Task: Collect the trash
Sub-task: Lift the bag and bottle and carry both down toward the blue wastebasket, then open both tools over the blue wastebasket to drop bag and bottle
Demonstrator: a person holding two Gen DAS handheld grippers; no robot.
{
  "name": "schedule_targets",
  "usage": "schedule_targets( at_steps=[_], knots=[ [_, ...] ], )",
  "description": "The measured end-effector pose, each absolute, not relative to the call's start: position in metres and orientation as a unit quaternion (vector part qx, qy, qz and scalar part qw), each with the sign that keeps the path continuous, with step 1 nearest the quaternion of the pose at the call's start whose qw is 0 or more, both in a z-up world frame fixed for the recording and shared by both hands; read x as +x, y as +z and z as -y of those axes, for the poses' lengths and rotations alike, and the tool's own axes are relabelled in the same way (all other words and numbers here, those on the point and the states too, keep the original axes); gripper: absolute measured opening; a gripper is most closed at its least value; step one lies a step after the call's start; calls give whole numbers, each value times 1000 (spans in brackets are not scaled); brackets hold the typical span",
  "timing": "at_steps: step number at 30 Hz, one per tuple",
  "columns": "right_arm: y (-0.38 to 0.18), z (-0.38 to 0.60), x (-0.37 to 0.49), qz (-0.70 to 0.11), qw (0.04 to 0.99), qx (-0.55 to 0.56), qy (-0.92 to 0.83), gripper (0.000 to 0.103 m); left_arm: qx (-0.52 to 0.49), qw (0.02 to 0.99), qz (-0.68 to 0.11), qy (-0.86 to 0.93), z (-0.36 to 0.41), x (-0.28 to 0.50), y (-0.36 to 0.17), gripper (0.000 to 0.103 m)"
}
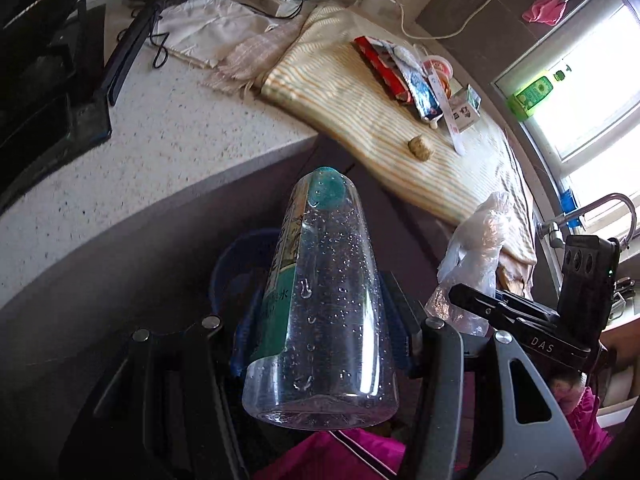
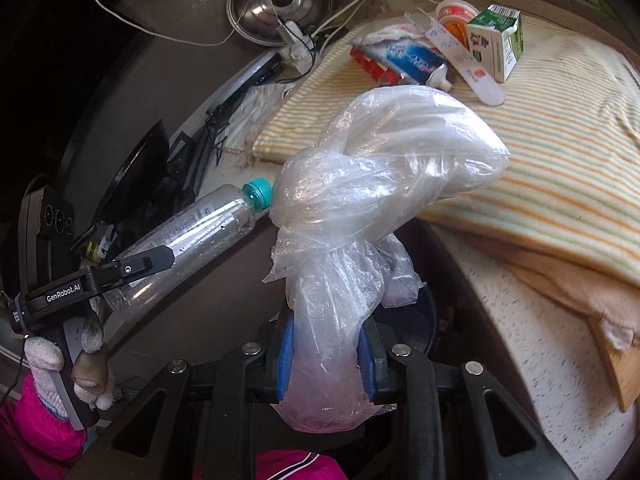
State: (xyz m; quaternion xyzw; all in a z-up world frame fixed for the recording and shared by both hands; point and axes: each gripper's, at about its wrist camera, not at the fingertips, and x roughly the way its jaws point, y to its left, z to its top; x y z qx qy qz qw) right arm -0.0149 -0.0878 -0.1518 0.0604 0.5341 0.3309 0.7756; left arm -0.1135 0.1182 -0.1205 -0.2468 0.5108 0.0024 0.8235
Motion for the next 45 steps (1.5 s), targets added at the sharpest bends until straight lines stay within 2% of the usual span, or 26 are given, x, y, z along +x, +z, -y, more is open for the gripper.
schedule_targets(
  at_steps=[14, 27, 42, 45],
  knots=[
    [-220, 48, -39, -591, 743, 26, 313, 28, -195, 786, -587, 3, -109, -125, -202, 55],
    [-263, 32, -34, -625, 722, 15, 297, 31, -173, 756, -632, -7, -98, -101, -251, 55],
    [-284, 19, -20, -637, 714, 2, 289, 37, -145, 757, -637, 6, -86, -90, -254, 56],
    [-284, 19, -18, -636, 716, 2, 288, 48, -140, 757, -638, 10, -82, -93, -247, 57]
  ],
)
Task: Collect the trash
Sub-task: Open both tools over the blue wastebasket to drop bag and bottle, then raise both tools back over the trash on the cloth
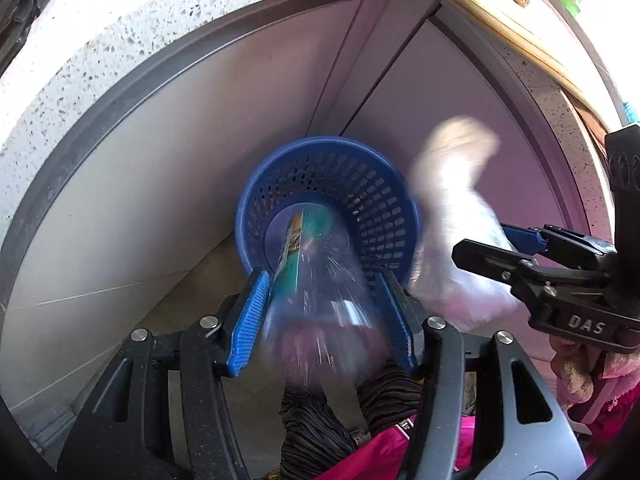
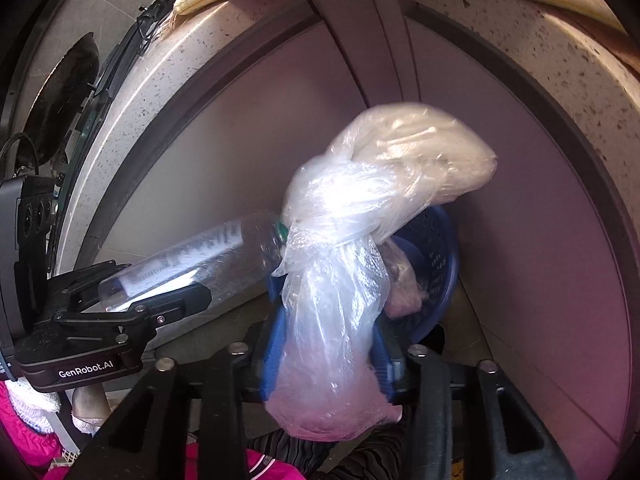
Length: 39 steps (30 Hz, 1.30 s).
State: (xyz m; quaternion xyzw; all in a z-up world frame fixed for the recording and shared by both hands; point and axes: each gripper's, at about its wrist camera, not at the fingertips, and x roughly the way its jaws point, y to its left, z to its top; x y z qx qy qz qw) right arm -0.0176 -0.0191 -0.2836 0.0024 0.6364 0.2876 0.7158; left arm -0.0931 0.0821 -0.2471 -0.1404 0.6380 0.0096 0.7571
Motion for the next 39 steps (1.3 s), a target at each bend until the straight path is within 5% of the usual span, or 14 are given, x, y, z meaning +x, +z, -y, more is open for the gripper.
schedule_targets(
  at_steps=[2, 4, 21, 39],
  knots=[
    [-282, 22, -16, -635, 718, 5, 285, 62, -138, 758, -637, 14, -81, -93, -245, 57],
    [-281, 24, -14, -633, 720, 10, 284, 65, -136, 760, -635, 18, -83, -93, -242, 57],
    [-234, 32, -21, -598, 745, 16, 295, 65, -155, 780, -606, 20, -112, -94, -216, 57],
    [-108, 105, 24, -494, 820, 39, 288, 72, -152, 841, -519, -13, -59, -17, -131, 58]
  ],
)
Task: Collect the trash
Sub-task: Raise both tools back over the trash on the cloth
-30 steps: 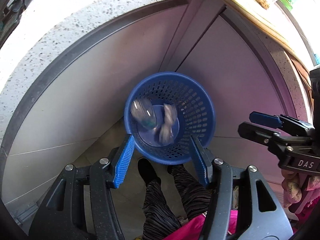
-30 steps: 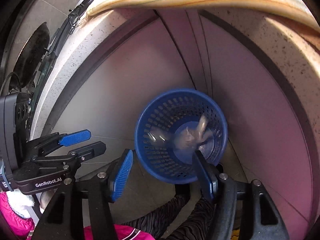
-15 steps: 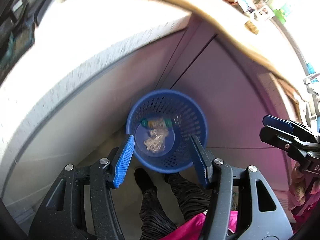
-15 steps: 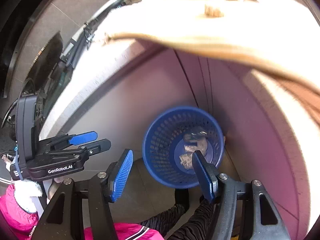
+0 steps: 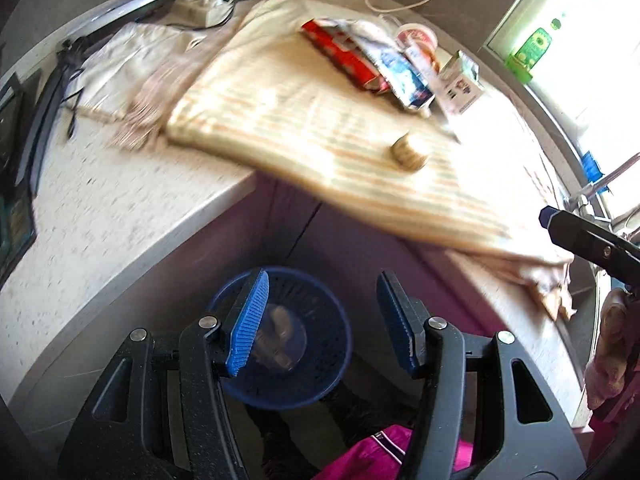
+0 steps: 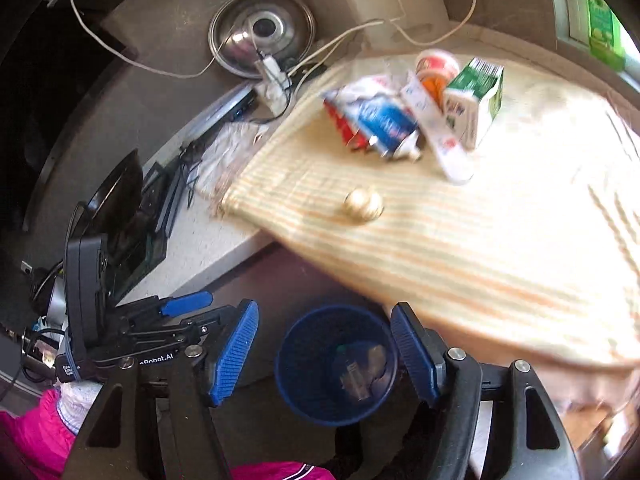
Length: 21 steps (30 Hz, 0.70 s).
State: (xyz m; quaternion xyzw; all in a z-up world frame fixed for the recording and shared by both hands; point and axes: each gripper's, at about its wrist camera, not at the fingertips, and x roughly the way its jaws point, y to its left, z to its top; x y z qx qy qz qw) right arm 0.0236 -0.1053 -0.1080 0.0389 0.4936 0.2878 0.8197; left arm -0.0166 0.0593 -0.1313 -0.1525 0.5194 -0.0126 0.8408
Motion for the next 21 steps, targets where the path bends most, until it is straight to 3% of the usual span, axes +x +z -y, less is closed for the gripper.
schedule_targets(
  at_steps=[4, 21],
  knots=[
    [-92, 121, 52, -487, 828, 28, 276, 82, -154, 846, -510, -18, -38, 12, -128, 58],
    [-69, 152, 194, -491, 837, 47, 237, 82, -144, 846, -513, -9, -6, 78, -132, 58]
  ],
)
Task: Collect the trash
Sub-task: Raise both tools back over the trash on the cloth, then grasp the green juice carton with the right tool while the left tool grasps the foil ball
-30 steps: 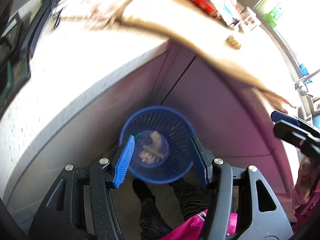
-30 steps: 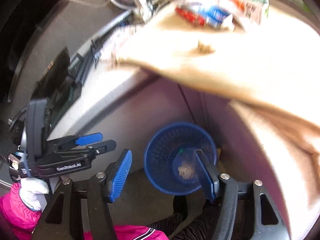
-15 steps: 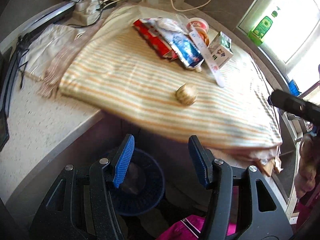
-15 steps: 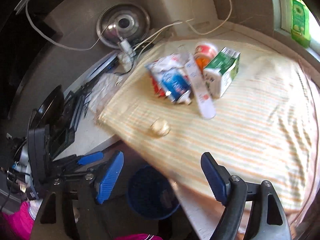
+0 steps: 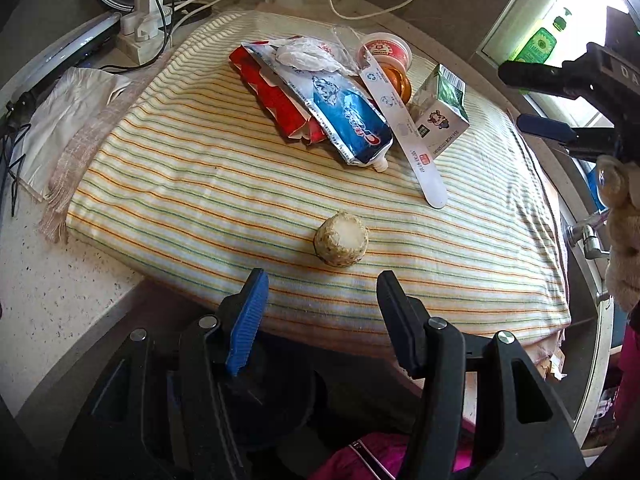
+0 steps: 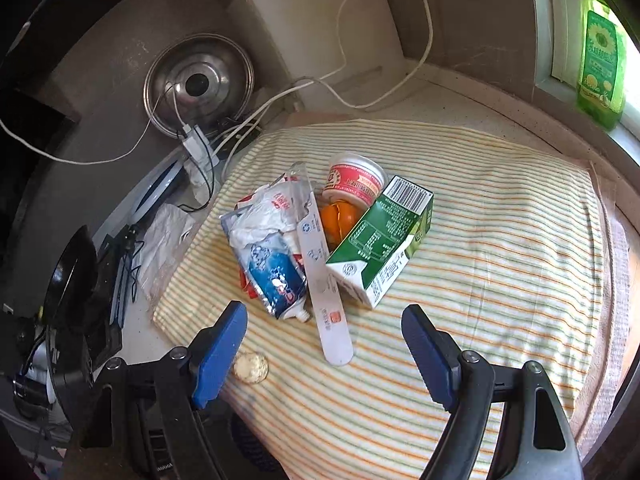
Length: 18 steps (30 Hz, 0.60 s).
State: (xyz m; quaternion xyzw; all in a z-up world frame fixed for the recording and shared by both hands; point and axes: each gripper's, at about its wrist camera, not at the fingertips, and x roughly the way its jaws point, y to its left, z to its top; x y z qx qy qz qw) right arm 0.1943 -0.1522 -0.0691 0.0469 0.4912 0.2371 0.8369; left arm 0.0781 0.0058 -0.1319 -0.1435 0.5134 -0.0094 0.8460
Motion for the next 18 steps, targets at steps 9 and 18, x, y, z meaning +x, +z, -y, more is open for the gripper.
schedule_targets(
  at_steps=[9, 18],
  knots=[
    [-99, 163, 262, -545, 803, 120, 210, 80, -124, 844, -522, -7, 2, 97, -135, 58],
    [-128, 163, 292, -581, 779, 138, 191, 80, -114, 835, -539, -10, 6, 115, -148, 58]
  ],
)
